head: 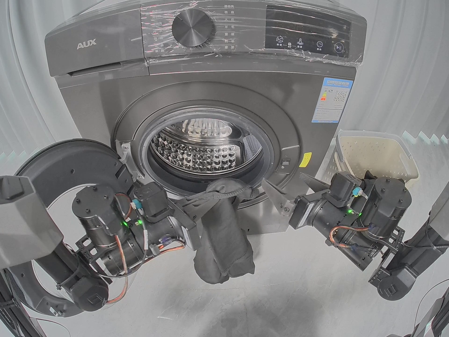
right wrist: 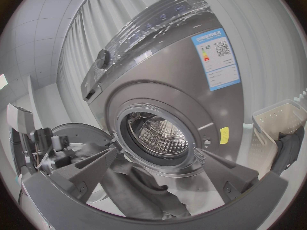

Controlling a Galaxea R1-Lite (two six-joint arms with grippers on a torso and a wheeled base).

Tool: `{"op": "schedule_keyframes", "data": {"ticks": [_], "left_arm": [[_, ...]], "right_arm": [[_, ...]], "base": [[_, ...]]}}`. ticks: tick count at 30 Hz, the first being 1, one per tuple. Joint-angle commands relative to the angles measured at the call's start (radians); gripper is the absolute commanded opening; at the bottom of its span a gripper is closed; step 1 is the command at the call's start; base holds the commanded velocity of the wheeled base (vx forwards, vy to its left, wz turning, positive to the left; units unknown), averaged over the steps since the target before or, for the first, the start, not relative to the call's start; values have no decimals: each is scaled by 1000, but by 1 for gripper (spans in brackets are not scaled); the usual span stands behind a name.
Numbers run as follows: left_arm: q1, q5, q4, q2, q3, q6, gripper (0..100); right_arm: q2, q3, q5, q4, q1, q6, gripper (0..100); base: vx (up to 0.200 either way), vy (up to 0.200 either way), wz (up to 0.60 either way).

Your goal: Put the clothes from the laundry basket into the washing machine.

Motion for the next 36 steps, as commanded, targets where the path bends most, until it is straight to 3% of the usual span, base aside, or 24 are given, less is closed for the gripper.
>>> {"op": "schedule_keyframes", "data": {"ticks": [1,4,7,23,29,36], "left_arm": [[17,-29,0,-110,47,-8,0],[19,-41,2,-154,64,-37,0],[22,-41,0,-165,59,-48,0],[49,-70,2,-168,60,-48,0],[54,-70,2,-162,56,-48,0],[56,-70,2,-160,62,-48,0]], "right_arm": [[21,19,9,-1,-52,2,100],[80,19,33,2,-84,2,100],[137,20,41,-3,-91,1,100],[410,-149,47,-9,-73,-9,100],[433,-149,47,-16,47,-10,100],[448,-147,45,-19,125,-12,100]], "base": [[0,0,0],[0,0,0],[0,0,0],[0,0,0],[0,0,0],[0,0,0]]}}
